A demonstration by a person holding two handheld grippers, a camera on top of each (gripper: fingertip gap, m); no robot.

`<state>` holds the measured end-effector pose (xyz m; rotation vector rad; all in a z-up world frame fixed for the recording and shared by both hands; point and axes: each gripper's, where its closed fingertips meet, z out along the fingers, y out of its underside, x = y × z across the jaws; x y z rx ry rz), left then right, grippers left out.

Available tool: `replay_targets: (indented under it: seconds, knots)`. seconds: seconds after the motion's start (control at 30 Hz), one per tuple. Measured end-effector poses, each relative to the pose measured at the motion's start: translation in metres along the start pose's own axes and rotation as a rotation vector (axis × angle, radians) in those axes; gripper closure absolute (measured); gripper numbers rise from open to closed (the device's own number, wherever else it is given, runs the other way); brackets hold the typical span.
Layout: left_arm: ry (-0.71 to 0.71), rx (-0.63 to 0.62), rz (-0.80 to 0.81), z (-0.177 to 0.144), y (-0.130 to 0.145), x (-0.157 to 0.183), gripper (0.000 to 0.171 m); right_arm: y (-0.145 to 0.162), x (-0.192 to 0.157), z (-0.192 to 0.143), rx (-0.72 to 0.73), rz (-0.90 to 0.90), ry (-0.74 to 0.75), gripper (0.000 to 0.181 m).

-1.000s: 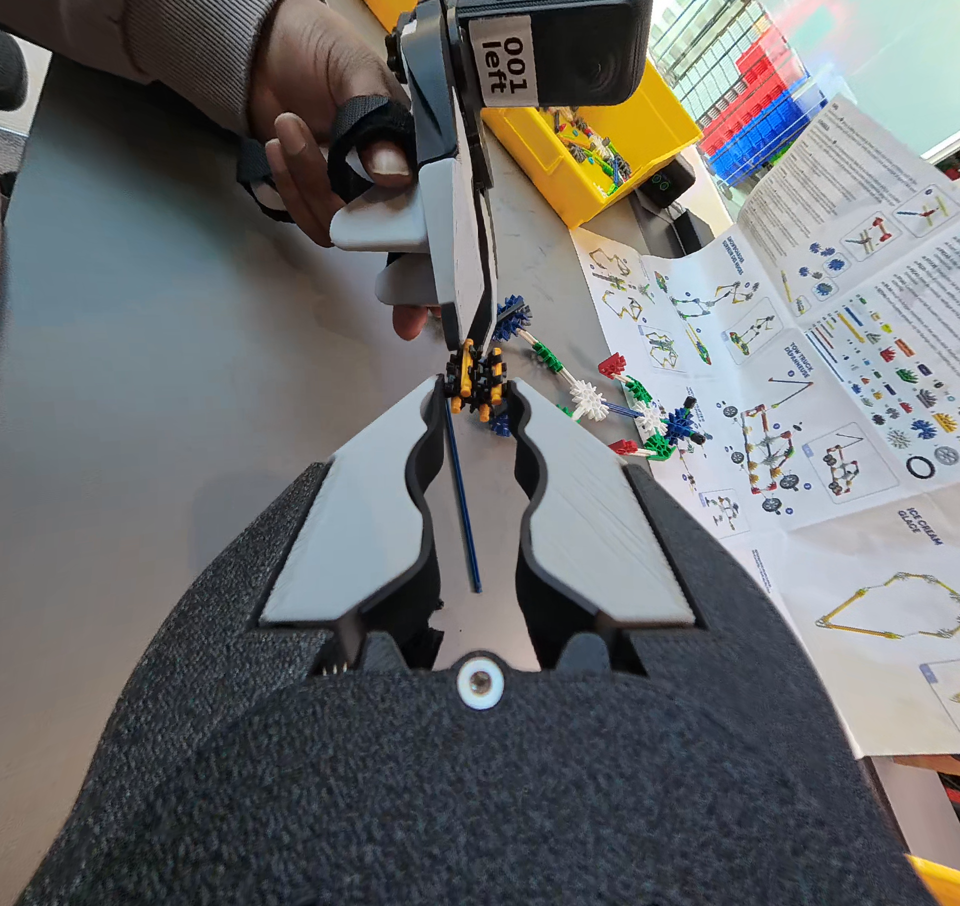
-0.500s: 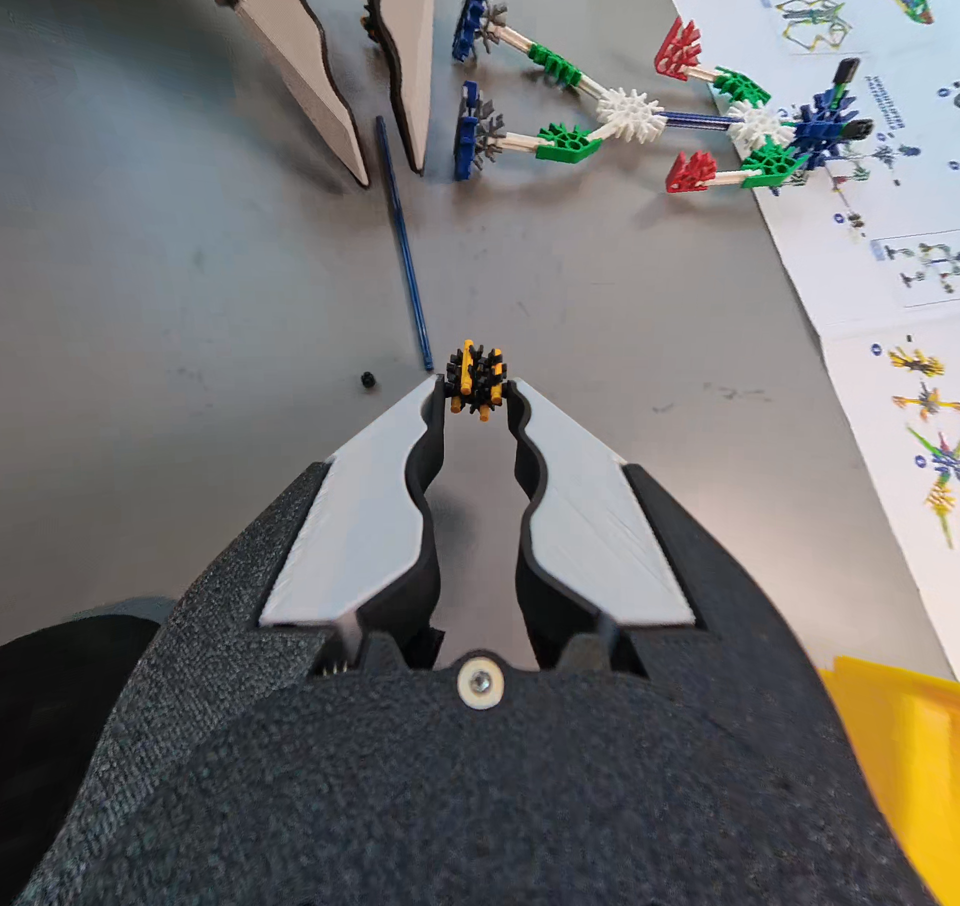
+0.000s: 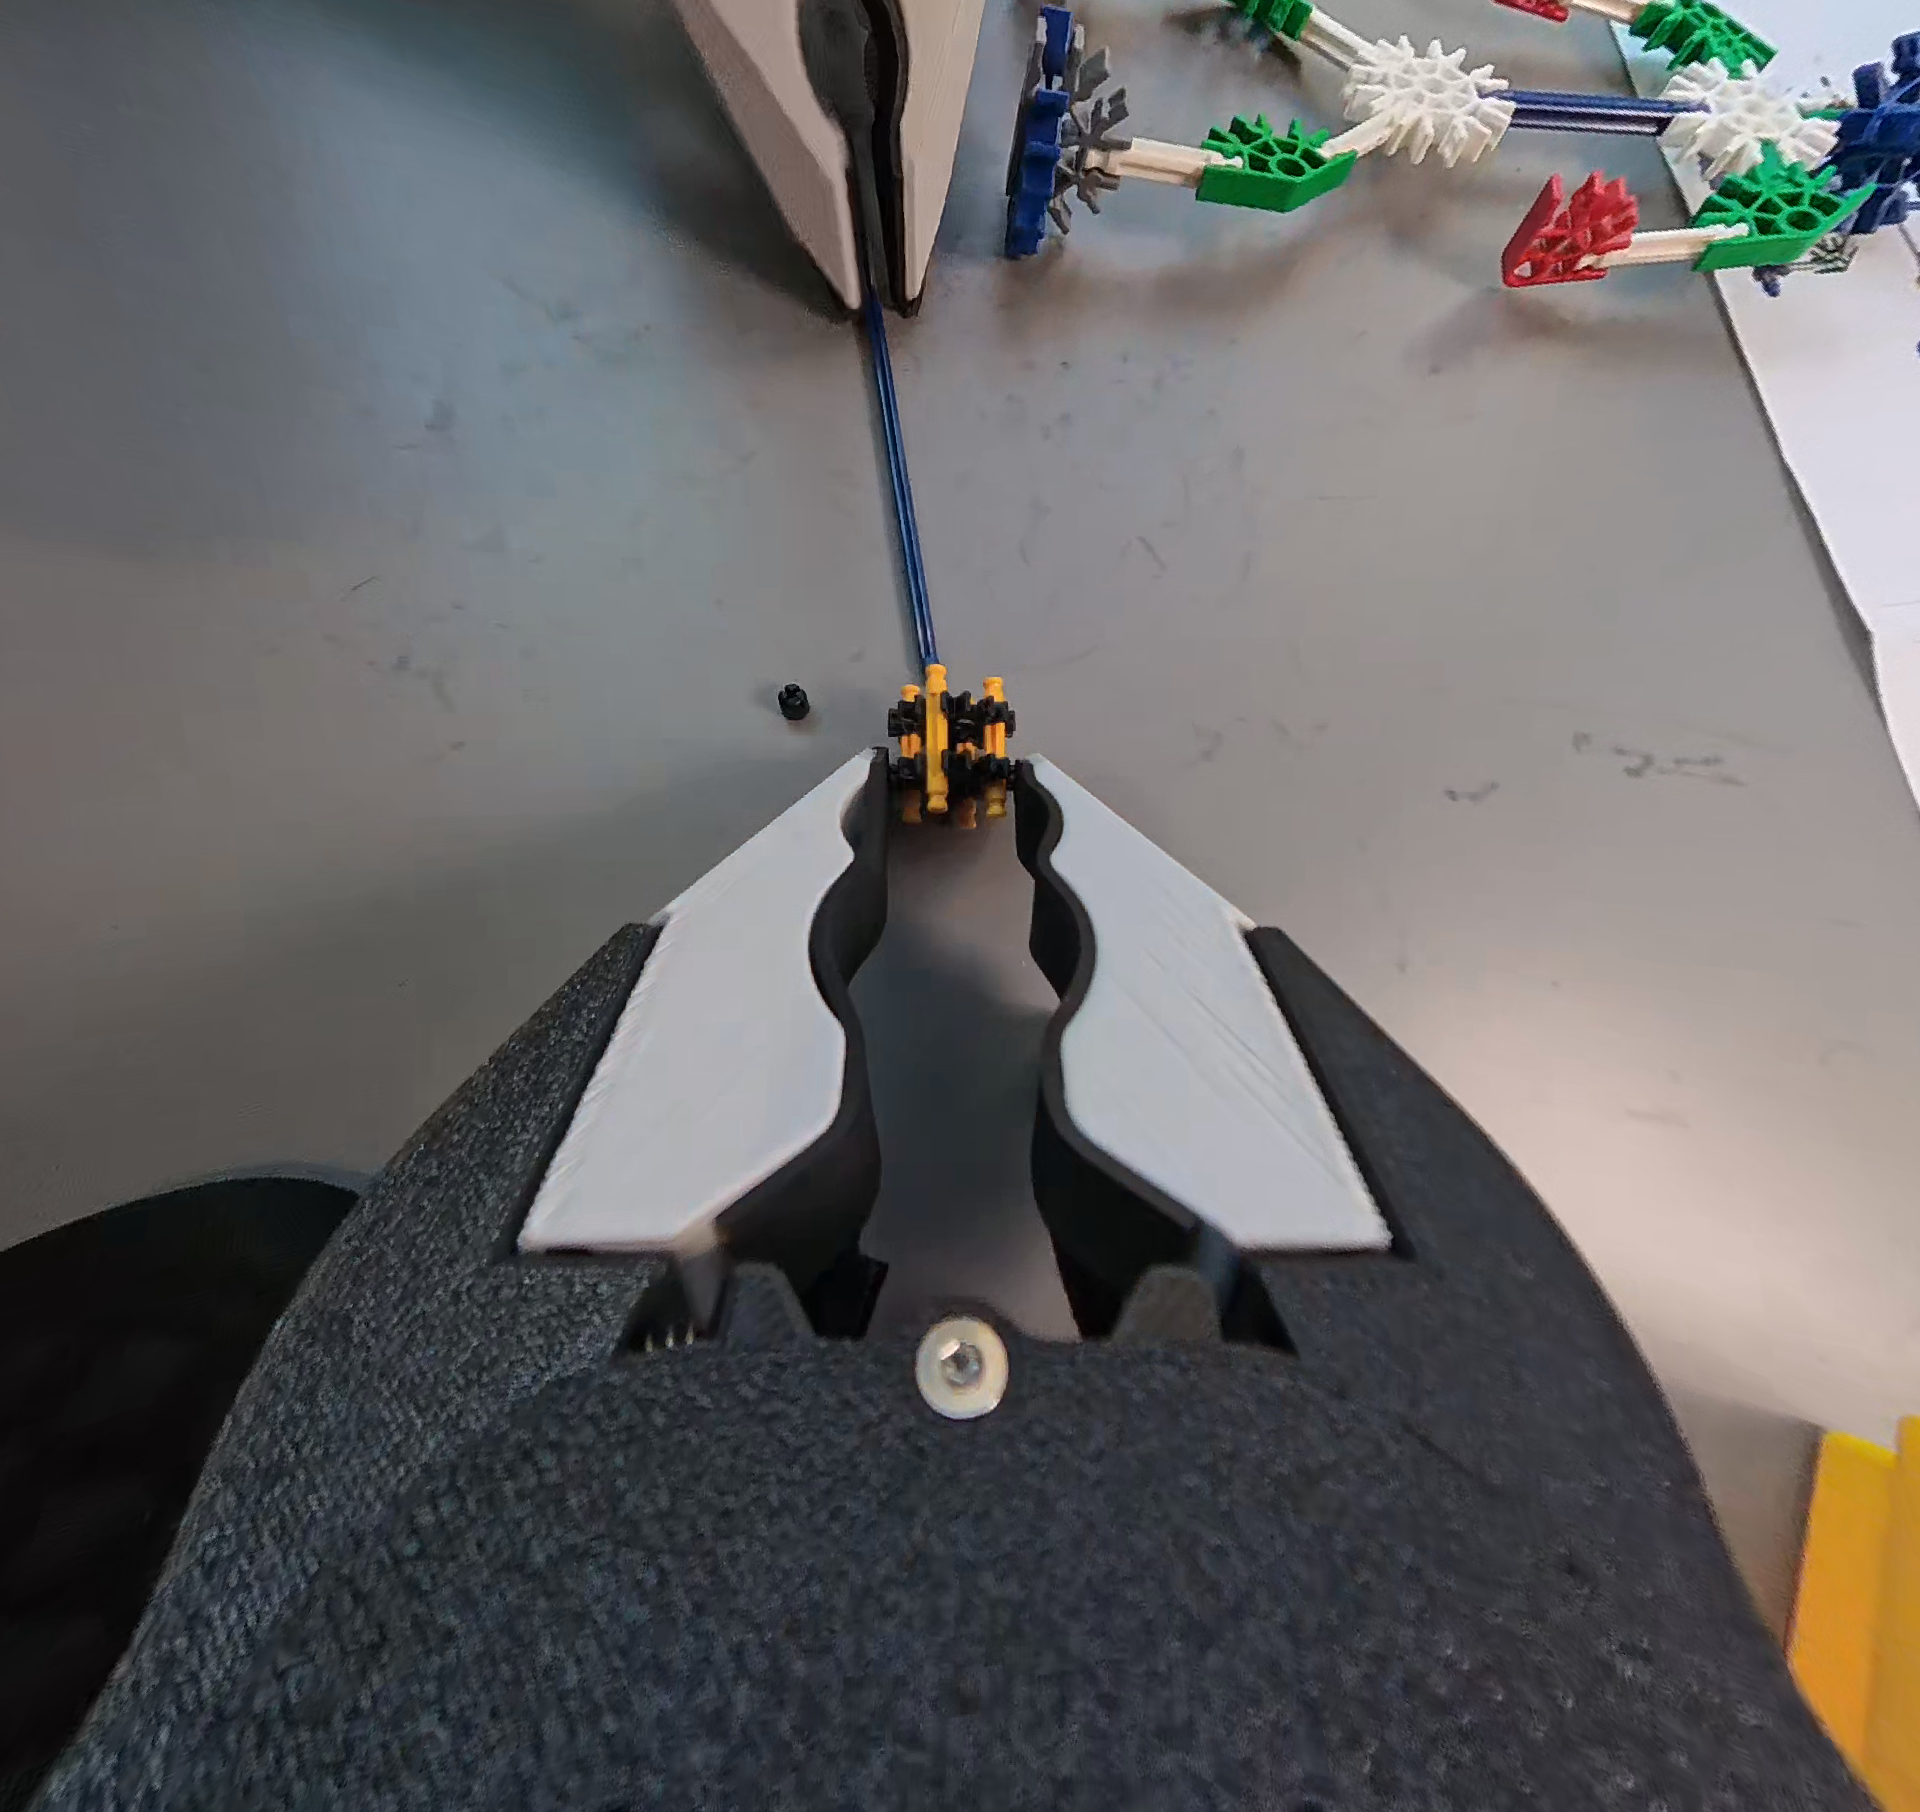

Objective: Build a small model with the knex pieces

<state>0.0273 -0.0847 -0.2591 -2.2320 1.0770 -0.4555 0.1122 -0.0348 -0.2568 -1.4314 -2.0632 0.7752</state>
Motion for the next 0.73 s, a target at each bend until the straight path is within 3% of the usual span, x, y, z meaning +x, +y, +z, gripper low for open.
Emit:
replay_targets:
  seconds: [0.1,0.27,0.5,0.73]
  knots:
    - [0.009,0.017,-0.019,0.000,-0.001,-0.003,0.169,0.000,0.000,0.001,-0.006,-0.013,0.013,0.158]
    - [-0.041,0.017,0.086,0.000,-0.001,-0.002,0.170,-0.001,0.000,0.001,0.005,-0.018,0.009,0.158]
    - [0.038,0.103,0.113,-0.015,-0.006,0.013,0.169,-0.001,-0.001,0.000,0.016,-0.061,0.026,0.159]
    - [0.058,0.072,0.129,-0.015,0.008,0.018,0.170,-0.018,-0.011,0.002,0.081,-0.136,0.007,0.159]
